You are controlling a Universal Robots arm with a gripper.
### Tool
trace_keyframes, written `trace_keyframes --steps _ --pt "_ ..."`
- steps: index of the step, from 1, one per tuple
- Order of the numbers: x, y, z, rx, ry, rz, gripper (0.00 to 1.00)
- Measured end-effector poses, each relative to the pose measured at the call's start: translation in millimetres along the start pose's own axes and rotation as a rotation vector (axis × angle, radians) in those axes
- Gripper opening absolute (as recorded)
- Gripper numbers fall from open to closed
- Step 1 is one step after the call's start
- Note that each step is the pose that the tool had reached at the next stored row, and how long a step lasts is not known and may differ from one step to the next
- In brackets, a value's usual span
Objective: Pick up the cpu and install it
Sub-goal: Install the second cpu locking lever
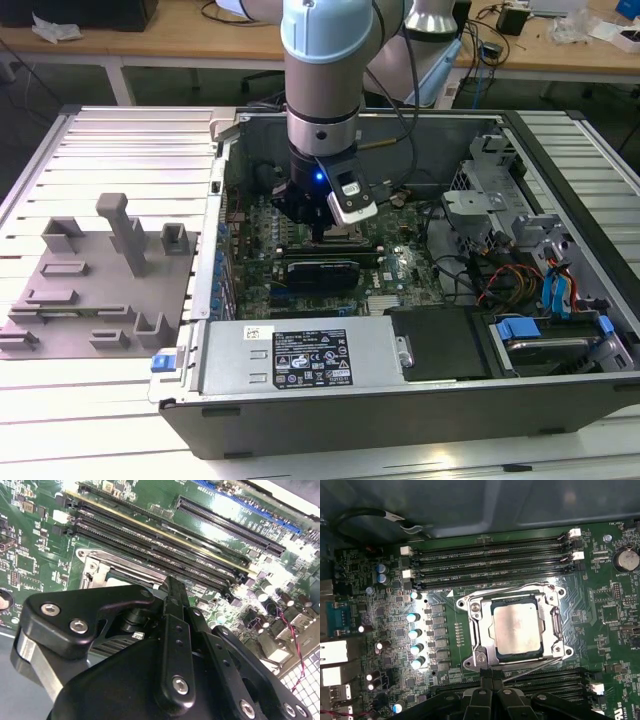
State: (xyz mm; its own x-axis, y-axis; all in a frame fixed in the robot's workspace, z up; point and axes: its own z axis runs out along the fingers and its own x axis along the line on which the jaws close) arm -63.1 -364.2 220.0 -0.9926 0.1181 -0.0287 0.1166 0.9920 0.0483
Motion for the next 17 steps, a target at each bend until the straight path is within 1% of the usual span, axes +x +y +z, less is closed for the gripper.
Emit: trace_keyframes --steps 3,5,8,12,15,17 --pt "-0.7 -5.7 -0.4 0.0003 0.0001 0.000 0.11" --pt "-0.7 -6.1 -0.3 -0.0009 0.0003 0.000 0.11" --pt "2.0 -6.6 1.9 -0.0162 -0.0006 -0.011 0.11" --pt "4.6 -7.1 4.8 -0.0258 0.0004 -0.027 0.11" --pt "6.2 -7.6 7.4 -0.0356 0.0023 -0.049 0.11" --pt "8.1 -8.6 8.8 -0.0441 0.0038 -0.065 0.11"
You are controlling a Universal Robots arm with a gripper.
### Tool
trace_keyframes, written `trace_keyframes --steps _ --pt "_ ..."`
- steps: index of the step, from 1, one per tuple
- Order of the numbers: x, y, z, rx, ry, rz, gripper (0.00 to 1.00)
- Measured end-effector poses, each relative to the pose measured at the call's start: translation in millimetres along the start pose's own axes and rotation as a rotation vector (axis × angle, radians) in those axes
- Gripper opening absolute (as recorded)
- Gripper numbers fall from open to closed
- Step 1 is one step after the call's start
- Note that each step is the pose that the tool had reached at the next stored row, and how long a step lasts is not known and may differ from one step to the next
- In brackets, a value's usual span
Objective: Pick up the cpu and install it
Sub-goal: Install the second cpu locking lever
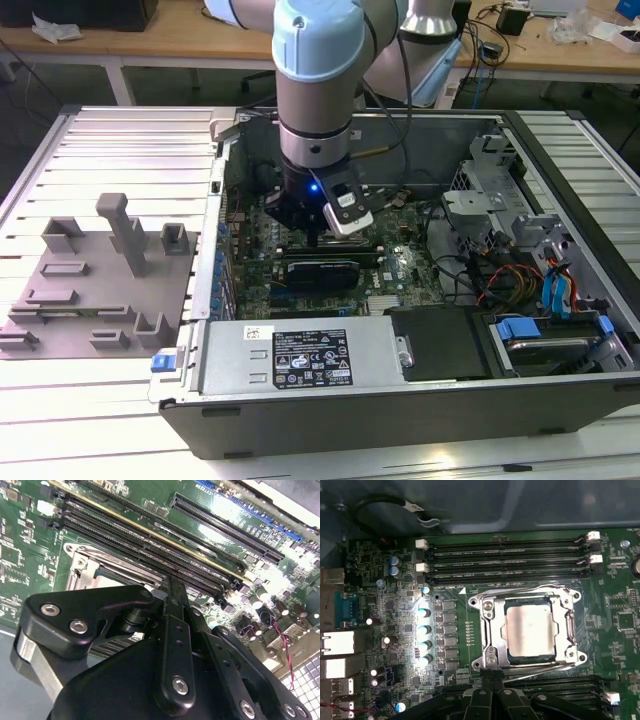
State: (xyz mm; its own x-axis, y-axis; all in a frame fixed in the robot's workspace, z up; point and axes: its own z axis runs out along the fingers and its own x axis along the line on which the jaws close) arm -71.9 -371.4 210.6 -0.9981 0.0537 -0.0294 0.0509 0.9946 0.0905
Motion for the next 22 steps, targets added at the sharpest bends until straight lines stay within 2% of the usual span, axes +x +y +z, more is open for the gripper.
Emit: trace_keyframes --steps 1,3,5,8,10,14,15,17,22 --pt "0.6 -0.4 0.1 -0.0029 0.0003 -0.003 0.11" --pt "1.7 -3.4 -0.1 -0.0254 -0.0002 -0.011 0.11" --pt "1.9 -8.6 -0.5 -0.0429 0.0004 -0.013 0.11" --pt "1.6 -14.6 -0.9 -0.0566 0.0011 -0.014 0.11" --pt "1.4 -17.4 -1.0 -0.0720 0.0017 -0.013 0.11" --pt "1.4 -19.5 -0.2 -0.1096 0.0027 -0.014 0.11" --pt "1.4 -20.2 0.4 -0.1160 0.0030 -0.014 0.11" --pt "1.5 -20.6 1.6 -0.1206 0.0031 -0.014 0.11" --pt "3.2 -21.4 7.6 -0.1523 0.0042 -0.013 0.11"
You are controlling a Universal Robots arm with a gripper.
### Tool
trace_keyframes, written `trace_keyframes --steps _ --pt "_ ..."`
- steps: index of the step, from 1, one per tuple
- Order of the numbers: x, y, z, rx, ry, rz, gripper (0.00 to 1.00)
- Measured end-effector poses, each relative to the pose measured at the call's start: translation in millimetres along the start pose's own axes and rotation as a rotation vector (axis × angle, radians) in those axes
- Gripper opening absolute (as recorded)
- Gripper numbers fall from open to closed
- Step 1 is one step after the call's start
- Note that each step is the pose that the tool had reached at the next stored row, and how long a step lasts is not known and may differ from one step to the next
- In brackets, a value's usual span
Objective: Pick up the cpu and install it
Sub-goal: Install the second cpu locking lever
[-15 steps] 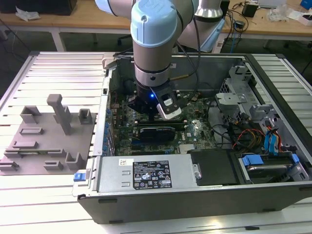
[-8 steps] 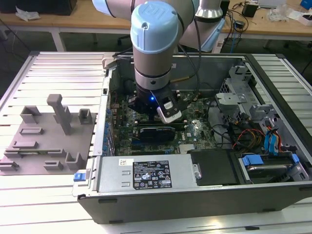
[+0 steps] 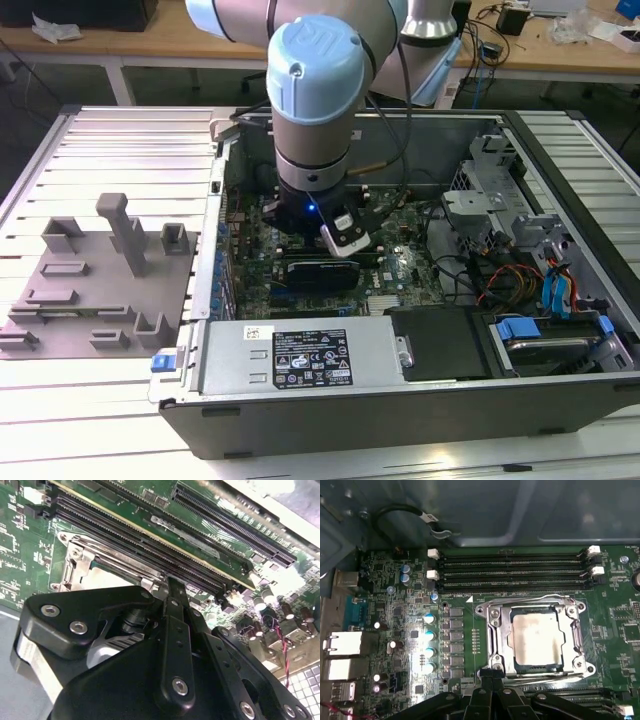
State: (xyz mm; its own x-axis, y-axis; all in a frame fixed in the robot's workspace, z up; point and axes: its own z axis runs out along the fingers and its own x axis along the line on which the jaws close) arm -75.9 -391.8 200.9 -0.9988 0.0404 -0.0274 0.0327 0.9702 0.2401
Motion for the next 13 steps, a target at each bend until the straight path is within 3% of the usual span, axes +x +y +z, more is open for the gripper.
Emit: trace_keyframes --steps 6,10,13 --pt "2.9 -0.9 3.4 -0.0194 0.0002 0.001 0.11" --pt "4.0 -1.0 3.3 -0.0197 0.0004 0.001 0.11" --pt "3.8 0.6 -3.2 -0.0178 0.0004 0.001 0.11"
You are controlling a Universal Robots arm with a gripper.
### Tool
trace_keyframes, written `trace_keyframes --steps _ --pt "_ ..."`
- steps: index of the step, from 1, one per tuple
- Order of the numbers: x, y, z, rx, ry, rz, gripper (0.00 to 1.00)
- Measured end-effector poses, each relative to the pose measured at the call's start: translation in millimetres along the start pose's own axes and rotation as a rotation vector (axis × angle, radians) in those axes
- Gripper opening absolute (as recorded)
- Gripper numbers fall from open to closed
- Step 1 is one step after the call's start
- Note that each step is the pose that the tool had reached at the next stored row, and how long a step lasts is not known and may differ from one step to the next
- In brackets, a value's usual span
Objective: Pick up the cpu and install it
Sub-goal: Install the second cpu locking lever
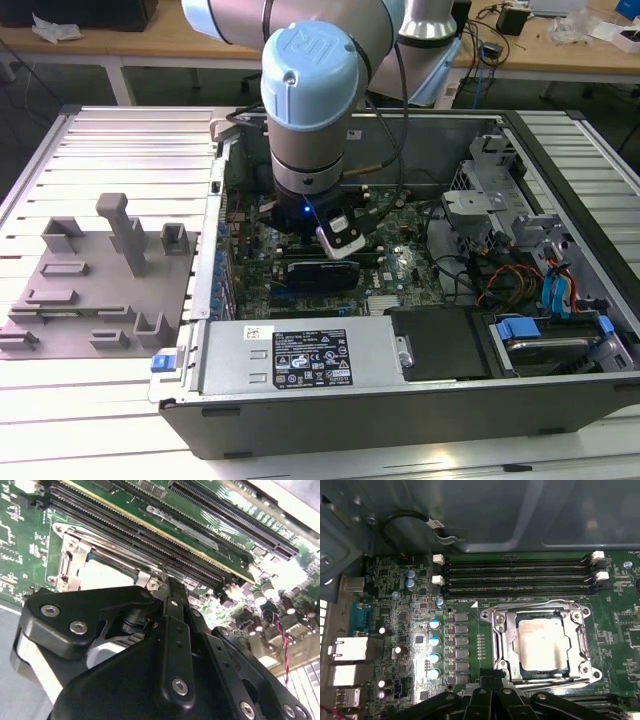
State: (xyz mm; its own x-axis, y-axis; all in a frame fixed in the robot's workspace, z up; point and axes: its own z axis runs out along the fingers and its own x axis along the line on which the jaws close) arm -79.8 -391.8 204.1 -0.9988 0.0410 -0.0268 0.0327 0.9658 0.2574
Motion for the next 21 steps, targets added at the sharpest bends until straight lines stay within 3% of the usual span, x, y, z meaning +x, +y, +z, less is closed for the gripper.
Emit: trace_keyframes --steps 8,12,14,16,19,21 --pt "-1.8 5.6 -20.5 0.0124 -0.0004 0.000 0.11" --pt "-5.2 5.8 -20.8 0.0455 0.0008 0.000 0.11" --pt "-11.0 6.0 -20.6 0.0489 0.0011 0.001 0.11" --pt "-21.8 6.3 -20.2 0.0539 0.0015 0.003 0.11" --pt "-30.0 7.0 -19.8 0.0646 0.0009 0.005 0.11" --pt "-31.9 9.3 -19.0 0.0707 0.0005 0.006 0.11"
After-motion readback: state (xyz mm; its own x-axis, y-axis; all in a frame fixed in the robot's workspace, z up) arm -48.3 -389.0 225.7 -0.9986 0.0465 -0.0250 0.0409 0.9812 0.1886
